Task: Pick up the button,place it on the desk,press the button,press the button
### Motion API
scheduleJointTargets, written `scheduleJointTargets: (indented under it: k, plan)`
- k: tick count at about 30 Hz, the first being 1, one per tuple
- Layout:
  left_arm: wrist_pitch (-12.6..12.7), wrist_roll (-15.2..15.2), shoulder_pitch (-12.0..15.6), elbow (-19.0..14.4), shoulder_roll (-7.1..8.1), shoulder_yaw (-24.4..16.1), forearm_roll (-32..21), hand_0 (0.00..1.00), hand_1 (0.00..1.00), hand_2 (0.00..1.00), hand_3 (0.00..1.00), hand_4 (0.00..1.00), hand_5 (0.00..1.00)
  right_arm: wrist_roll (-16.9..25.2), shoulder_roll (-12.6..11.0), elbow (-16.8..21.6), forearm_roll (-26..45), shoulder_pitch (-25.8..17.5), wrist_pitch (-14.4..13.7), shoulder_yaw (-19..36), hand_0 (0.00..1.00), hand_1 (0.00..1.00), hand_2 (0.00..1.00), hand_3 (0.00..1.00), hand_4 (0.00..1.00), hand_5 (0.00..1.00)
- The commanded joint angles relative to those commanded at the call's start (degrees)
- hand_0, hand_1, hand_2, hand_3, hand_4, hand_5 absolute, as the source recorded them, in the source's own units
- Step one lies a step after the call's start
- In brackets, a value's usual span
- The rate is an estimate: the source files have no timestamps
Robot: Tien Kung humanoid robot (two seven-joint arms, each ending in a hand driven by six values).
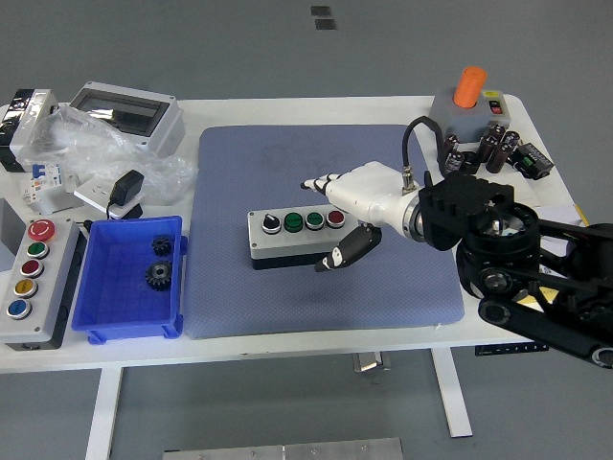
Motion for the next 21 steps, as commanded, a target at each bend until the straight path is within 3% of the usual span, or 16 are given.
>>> scheduleJointTargets:
  k: [2,3,11,21]
  plan:
    - [-0.04,0.1,0.01,0.0,0.04,0.13,-0.11,0.63,0.632,0.577,0.569,0.526,0.114,0.19,0.59,-1.26,0.18,-0.09,-0.31,-0.73,0.68,0.672,0.661,0.998,0.932,0.514]
    - [-0.05,0.16,0.03,0.01,0.05,0.17,-0.14,0.63,0.632,0.577,0.569,0.526,0.114,0.24,0.82,-1.93,0.15,-0.15,-0.42,-0.95,0.632,0.606,0.365,0.998,0.778,0.342]
    - [0.0,0.52,0.19,0.1,0.09,-0.34,0.35,0.63,0.632,0.577,0.569,0.526,0.114,0.36,1.31,-5.58,-0.4,-0.5,-0.85,-1.46,0.622,0.589,0.344,0.998,0.75,0.306]
    - [-0.08,0.35,0.08,0.11,-0.06,-0.16,0.29,0.63,0.632,0.577,0.569,0.526,0.114,0.23,2.02,-6.88,-0.2,-0.34,-1.17,-3.48,0.607,0.585,0.334,0.998,0.74,0.291]
